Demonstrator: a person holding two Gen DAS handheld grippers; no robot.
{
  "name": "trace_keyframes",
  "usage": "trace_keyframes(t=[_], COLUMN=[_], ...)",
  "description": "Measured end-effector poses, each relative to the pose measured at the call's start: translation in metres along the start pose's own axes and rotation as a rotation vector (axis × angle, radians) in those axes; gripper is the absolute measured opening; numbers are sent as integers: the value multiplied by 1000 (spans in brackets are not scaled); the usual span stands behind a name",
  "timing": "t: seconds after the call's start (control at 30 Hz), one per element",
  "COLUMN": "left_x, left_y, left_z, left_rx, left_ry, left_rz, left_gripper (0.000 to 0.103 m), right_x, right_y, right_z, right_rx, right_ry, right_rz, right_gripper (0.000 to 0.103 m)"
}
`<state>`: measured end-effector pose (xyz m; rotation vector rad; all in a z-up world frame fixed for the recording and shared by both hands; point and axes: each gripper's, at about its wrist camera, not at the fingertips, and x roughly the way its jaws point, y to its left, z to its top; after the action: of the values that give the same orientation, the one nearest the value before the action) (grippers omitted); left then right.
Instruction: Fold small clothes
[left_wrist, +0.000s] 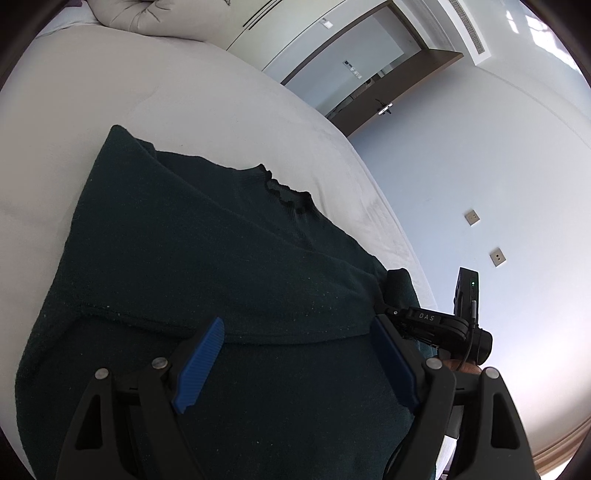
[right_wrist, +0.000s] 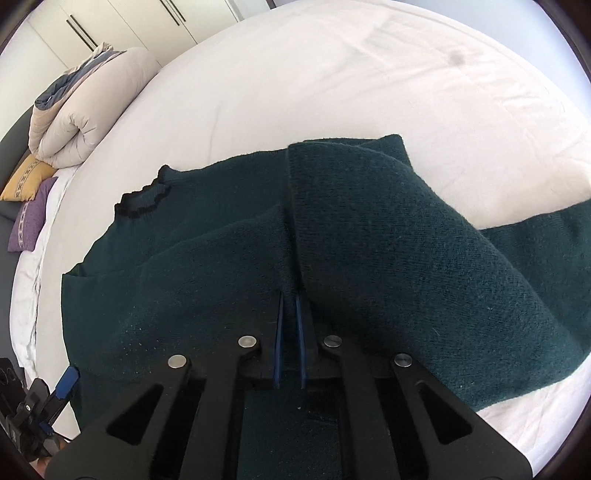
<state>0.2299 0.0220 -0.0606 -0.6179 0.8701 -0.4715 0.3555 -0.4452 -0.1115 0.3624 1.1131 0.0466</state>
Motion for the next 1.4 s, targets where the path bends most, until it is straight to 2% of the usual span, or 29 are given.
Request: trace_keyframes(t=[0.1, 0.17, 0.2, 0.27, 0.3, 0.33, 0.37, 0.43, 0.6, 0.63, 0.7, 0.83, 0.9, 0.97, 1.03, 1.07, 1.13, 1.2, 1.3, 1.4], left_x=[3, 6, 7, 8, 9, 9, 8, 7, 12, 14, 18, 23, 23, 21, 18, 17, 13, 10, 6, 6], left_y=[1, 4, 6, 10, 12, 14, 16, 16, 12, 10, 5, -8, -14, -20, -25, -26, -28, -31, -36, -41], left_z=[-1, -2, -2, -2, -3, -3, -3, -4, -11, -13, -15, -19, -20, -20, -19, -17, -14, -8, 3, 7], left_rx=[6, 4, 1, -3, -6, -12, -16, -13, -10, -10, -4, 12, 21, 39, 50, 51, 41, 6, -64, -116], left_ry=[23, 28, 30, 33, 36, 37, 37, 35, 52, 58, 68, 80, 85, 86, 85, 82, 67, 47, 25, 33], left_rz=[24, 42, 50, 65, 75, 84, 84, 91, 99, 99, 94, 80, 73, 63, 47, 40, 29, -4, -97, -168], left_gripper=[83, 83, 83, 83, 83, 83, 83, 83, 83, 83, 83, 83, 83, 83, 83, 83, 89, 91, 97, 100], right_x=[1, -12, -28, -64, -82, -95, -107, -127, -159, -162, -158, -136, -121, -111, -113, -120, -134, -152, -172, -166], right_y=[5, 0, -8, -33, -53, -73, -97, -152, -269, -282, -296, -285, -285, -291, -294, -290, -263, -219, -119, -16], right_z=[-2, -5, -10, -21, -28, -35, -42, -60, -105, -110, -110, -78, -62, -52, -48, -44, -29, -8, 10, -8], right_rx=[-33, 5, 45, 132, 177, 222, 274, 397, 738, 783, 812, 741, 744, 779, 812, 796, 691, 519, 192, -108], right_ry=[-10, -6, -30, -131, -179, -211, -244, -308, -393, -407, -418, -332, -317, -308, -338, -363, -408, -448, -462, -398], right_rz=[-4, 32, 86, 203, 218, 202, 188, 161, 165, 161, 216, 264, 261, 260, 245, 225, 186, 161, 198, 269], right_gripper=[9, 12, 12, 13, 15, 26, 44, 73, 73, 73, 73, 69, 54, 18, 9, 9, 8, 8, 8, 8])
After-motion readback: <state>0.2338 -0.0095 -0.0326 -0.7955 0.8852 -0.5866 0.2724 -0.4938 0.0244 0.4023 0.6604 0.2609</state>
